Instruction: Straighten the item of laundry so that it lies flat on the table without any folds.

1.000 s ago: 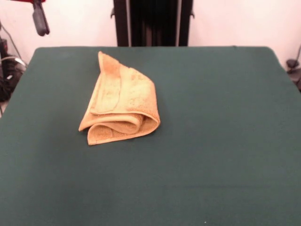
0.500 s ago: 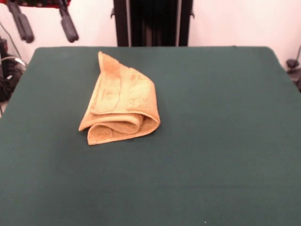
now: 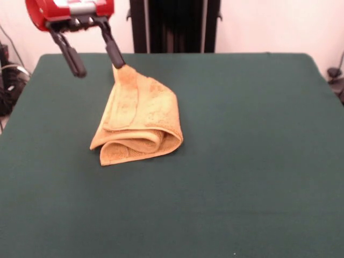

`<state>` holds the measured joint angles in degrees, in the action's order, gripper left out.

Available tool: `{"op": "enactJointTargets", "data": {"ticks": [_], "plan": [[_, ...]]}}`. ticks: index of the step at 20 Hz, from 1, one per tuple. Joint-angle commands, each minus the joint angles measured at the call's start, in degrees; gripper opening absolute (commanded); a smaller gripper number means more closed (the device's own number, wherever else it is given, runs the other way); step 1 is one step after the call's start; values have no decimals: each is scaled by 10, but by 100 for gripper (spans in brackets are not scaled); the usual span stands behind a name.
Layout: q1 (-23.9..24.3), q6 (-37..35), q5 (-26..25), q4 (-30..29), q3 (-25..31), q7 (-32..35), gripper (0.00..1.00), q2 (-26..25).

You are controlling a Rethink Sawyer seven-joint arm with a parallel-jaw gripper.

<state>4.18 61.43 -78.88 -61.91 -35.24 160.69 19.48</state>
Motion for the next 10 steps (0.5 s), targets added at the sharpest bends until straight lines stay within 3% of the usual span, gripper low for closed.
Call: {"op": "enactJointTargets", "data": {"ticks": [1, 4, 7, 10], "plan": [[-46, -32, -89, 4, 27, 201, 100, -104], [-74, -44, -136, 4, -11, 233, 100, -136], [-83, -39, -149, -7, -28, 244, 100, -137], [-76, -43, -128, -19, -29, 232, 100, -119]]}}
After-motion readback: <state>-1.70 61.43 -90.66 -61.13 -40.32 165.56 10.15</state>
